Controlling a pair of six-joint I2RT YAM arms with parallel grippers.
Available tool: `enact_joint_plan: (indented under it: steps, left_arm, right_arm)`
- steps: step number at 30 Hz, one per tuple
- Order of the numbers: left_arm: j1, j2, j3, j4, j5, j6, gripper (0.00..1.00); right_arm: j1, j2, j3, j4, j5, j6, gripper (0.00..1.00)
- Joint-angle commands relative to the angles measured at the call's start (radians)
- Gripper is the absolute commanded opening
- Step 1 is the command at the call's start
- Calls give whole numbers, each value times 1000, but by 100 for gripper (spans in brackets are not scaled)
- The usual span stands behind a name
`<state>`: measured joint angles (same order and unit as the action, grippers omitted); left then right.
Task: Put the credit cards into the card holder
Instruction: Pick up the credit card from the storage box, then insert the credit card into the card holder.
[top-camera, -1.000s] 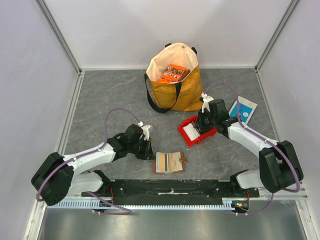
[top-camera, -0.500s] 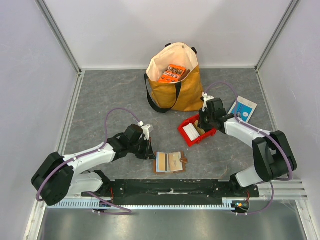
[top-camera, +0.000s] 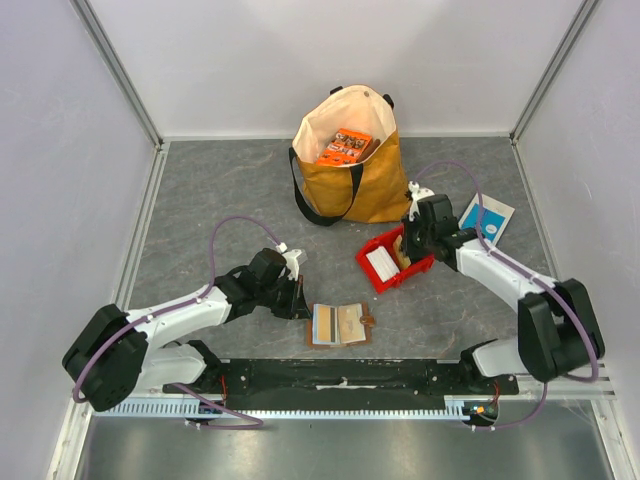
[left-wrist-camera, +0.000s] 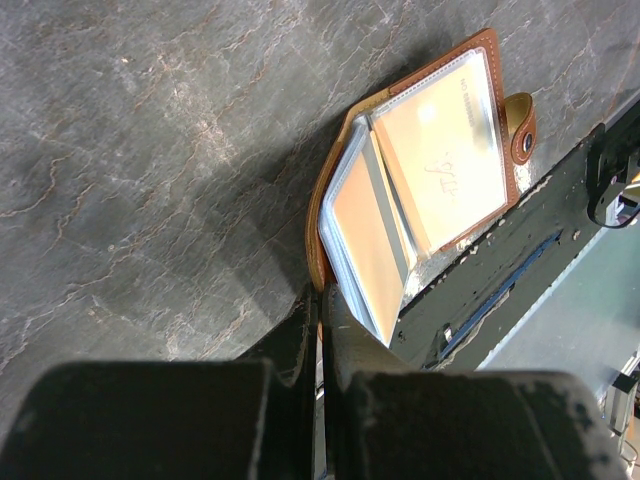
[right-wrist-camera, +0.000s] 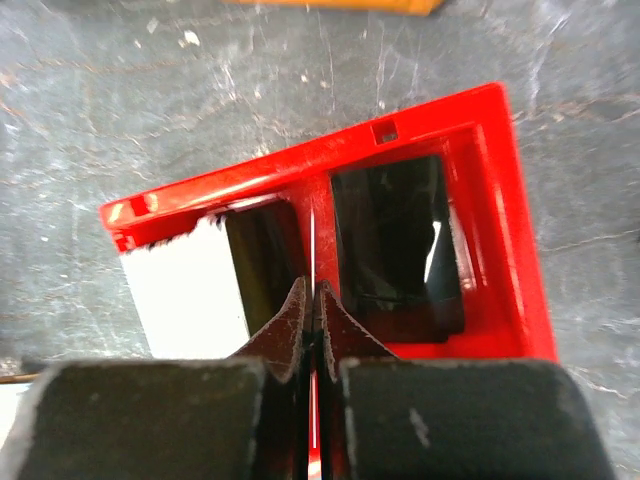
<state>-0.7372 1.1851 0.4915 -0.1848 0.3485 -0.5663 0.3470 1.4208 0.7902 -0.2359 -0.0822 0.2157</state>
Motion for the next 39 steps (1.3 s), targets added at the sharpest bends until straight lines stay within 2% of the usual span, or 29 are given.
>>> enact_joint_plan:
  steps: [1, 6, 8, 12, 16, 18, 24, 29, 34, 39]
  left_arm:
    - [-1, -12, -1, 27, 20, 19, 2]
    - [-2, -21, -7, 28, 14, 8, 2]
    - [-1, -21, -7, 28, 10, 0, 2]
    - [-1, -21, -11, 31, -5, -18, 2]
    - [-2, -22, -18, 39, -17, -35, 2]
    - [-1, -24, -19, 39, -22, -38, 2]
    - [-1, -53, -34, 36, -42, -56, 2]
    - [-1, -93, -48, 44, -48, -95, 2]
    - [-1, -136, -65, 47, -57, -141, 2]
    - [-1, -173, -91, 54, -66, -185, 2]
  right_arm:
    - [1, -127, 81, -25, 74, -7, 0]
    - [24, -175, 106, -86, 180, 45, 0]
    - [87, -207, 107, -118, 289, 98, 0]
    - [226, -267, 129, -224, 552, 340, 0]
    - [401, -253, 172, -344, 754, 485, 0]
    - [466, -260, 167, -333, 751, 516, 0]
    - [595, -319, 43, -136, 550, 614, 0]
    - [720, -287, -64, 36, 489, 701, 0]
    - [857, -209, -94, 182, 527, 767, 0]
    - [960, -140, -77, 228, 633, 791, 0]
